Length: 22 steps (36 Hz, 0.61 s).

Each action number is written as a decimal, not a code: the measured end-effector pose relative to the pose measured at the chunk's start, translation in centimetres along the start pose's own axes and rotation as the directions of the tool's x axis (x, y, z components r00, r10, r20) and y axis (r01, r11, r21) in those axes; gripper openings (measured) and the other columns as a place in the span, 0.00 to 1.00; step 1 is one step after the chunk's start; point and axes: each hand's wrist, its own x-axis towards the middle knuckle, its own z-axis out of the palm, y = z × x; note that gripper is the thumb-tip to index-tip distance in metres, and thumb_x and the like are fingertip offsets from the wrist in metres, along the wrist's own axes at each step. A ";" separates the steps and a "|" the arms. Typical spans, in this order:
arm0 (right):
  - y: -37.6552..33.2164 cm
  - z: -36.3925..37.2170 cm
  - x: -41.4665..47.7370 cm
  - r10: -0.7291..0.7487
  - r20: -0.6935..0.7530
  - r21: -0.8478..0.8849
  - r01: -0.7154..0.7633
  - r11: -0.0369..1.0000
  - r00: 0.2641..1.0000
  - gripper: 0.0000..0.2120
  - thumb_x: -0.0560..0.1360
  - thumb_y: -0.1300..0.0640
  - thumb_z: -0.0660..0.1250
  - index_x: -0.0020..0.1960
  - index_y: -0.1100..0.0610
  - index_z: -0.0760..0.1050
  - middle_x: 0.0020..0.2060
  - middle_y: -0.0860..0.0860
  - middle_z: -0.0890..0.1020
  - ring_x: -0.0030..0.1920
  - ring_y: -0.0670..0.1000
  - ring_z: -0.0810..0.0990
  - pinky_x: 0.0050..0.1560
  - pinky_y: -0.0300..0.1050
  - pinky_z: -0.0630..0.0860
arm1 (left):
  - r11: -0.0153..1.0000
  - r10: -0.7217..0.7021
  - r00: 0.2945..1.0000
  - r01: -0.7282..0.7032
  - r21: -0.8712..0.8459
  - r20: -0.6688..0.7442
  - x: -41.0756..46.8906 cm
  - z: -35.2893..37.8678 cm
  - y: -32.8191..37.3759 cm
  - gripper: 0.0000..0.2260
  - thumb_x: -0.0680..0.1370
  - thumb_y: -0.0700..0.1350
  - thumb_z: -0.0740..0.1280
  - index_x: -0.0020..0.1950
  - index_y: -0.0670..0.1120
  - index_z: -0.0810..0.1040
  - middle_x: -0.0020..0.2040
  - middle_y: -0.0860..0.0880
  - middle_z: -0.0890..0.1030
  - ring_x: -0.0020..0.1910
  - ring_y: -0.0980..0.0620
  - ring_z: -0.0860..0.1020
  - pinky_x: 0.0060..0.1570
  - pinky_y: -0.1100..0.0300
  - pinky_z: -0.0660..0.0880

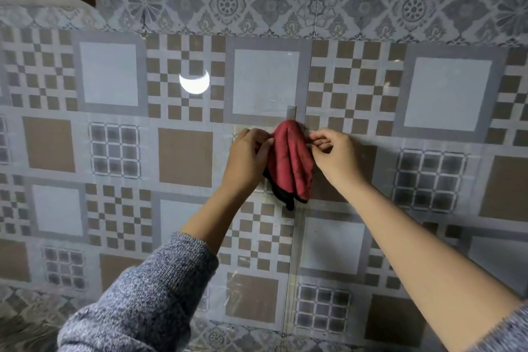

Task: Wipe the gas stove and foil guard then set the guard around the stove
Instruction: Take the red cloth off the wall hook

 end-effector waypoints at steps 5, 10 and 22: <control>-0.4 0.1 0.1 -0.027 -0.027 -0.082 0.025 0.996 0.999 0.08 0.71 0.70 0.66 0.47 0.62 0.81 0.38 0.53 0.81 0.35 0.45 0.75 0.40 0.36 0.73 | 1.000 -0.019 1.000 0.019 0.013 0.007 0.2 0.2 0.1 0.06 0.76 0.38 0.65 0.51 0.42 0.79 0.49 0.45 0.79 0.47 0.51 0.76 0.51 0.61 0.75; -1.3 -0.4 0.3 -0.063 -0.025 -0.217 0.056 0.974 0.998 0.08 0.72 0.69 0.65 0.46 0.63 0.82 0.40 0.54 0.83 0.37 0.47 0.75 0.41 0.36 0.71 | 0.998 -0.045 0.999 0.045 0.031 0.008 0.6 0.1 0.4 0.07 0.77 0.38 0.64 0.53 0.40 0.79 0.50 0.45 0.77 0.45 0.55 0.74 0.45 0.73 0.70; -6.8 -5.9 0.4 -0.062 0.040 -0.290 0.071 0.954 0.997 0.04 0.75 0.65 0.64 0.46 0.62 0.78 0.45 0.55 0.79 0.44 0.52 0.75 0.46 0.39 0.69 | 0.995 0.048 0.998 -0.043 0.091 -0.043 0.2 -4.3 4.2 0.08 0.78 0.39 0.62 0.52 0.39 0.79 0.49 0.49 0.71 0.48 0.52 0.72 0.48 0.66 0.71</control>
